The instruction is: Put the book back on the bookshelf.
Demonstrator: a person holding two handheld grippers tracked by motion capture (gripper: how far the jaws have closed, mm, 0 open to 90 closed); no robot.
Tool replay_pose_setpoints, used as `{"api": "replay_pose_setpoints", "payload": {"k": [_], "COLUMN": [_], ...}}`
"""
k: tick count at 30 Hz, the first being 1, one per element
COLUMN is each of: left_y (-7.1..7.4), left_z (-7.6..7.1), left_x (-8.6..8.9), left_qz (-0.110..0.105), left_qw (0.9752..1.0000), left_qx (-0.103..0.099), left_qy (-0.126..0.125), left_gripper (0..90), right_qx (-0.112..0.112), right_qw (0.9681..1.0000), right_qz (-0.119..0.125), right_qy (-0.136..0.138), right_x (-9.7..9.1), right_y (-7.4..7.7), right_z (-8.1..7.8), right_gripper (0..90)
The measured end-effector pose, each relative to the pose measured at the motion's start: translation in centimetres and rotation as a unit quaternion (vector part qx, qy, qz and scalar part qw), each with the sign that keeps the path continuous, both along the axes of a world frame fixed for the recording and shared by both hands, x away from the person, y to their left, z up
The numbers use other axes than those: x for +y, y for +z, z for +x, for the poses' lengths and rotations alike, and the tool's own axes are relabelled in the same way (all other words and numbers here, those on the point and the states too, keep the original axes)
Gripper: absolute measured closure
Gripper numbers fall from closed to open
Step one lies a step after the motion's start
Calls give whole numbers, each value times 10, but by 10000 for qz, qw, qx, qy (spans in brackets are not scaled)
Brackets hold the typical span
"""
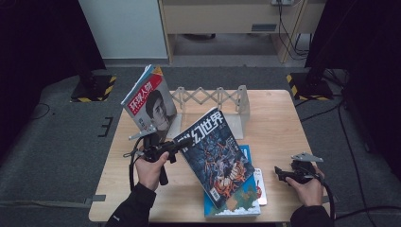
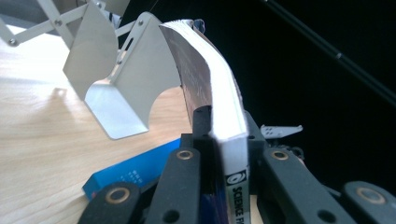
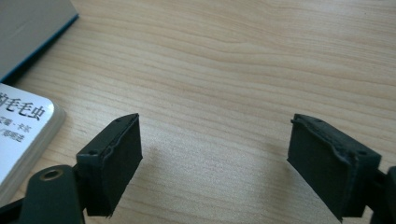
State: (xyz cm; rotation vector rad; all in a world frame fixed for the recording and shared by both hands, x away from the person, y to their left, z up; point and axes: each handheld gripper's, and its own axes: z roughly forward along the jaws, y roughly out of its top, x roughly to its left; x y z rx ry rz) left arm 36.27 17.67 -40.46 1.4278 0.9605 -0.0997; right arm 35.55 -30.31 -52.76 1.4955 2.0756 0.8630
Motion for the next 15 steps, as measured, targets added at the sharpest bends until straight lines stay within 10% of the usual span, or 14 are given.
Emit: {"api": "replay_pose_setpoints", "payload": {"k": [15], "left_y": [44], "left_z": [2], "left_x": [8], "left_qz": [-80], "left_qw": [9982], "left_qx": [-551], "left_qy": [231], "left_gripper": [821], "right_qx": [72], "right_qw": [9999], "right_qz": [-25], "right_qy": [86], "right_x": [0], "right_y": [-8], "right_z": [2], "right_gripper": [89]}}
